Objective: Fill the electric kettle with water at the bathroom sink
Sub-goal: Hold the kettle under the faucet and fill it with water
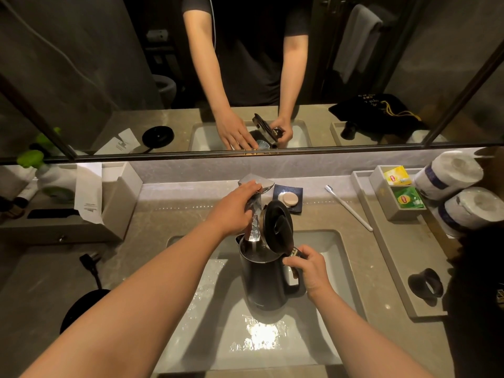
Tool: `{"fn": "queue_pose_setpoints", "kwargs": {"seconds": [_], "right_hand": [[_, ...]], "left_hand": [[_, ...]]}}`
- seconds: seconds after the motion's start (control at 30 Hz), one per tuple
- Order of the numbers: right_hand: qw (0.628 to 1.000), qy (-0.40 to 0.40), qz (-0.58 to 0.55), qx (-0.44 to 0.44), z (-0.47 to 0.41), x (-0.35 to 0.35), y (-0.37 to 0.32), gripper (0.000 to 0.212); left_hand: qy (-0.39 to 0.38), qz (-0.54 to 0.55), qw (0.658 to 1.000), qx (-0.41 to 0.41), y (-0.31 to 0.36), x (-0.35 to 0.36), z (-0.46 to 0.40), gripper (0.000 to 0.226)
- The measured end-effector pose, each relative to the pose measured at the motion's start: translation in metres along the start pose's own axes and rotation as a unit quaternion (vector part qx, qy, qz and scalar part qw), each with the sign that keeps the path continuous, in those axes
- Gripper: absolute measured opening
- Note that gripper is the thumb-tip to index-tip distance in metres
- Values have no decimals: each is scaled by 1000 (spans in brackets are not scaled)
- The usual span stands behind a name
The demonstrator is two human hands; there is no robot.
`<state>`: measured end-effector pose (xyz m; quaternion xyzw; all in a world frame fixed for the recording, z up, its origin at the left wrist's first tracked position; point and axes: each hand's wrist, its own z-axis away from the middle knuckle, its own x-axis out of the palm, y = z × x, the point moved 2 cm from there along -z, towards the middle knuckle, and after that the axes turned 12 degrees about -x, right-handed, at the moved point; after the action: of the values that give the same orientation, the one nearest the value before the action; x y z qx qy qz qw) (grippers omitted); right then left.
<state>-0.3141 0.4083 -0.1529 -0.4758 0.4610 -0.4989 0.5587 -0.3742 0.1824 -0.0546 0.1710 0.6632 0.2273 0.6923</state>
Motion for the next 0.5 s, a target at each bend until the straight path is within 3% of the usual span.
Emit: {"fn": "queue_pose_setpoints", "kwargs": {"seconds": [0.3,0.5], "right_hand": [[1000,4,0,7,-1,2,0,46],[1000,1,8,7,1,1,-1,38]], "left_hand": [[-2,-3,1000,-2,1,0,0,72],[-1,-6,1000,-1,0,1,1,73]]}}
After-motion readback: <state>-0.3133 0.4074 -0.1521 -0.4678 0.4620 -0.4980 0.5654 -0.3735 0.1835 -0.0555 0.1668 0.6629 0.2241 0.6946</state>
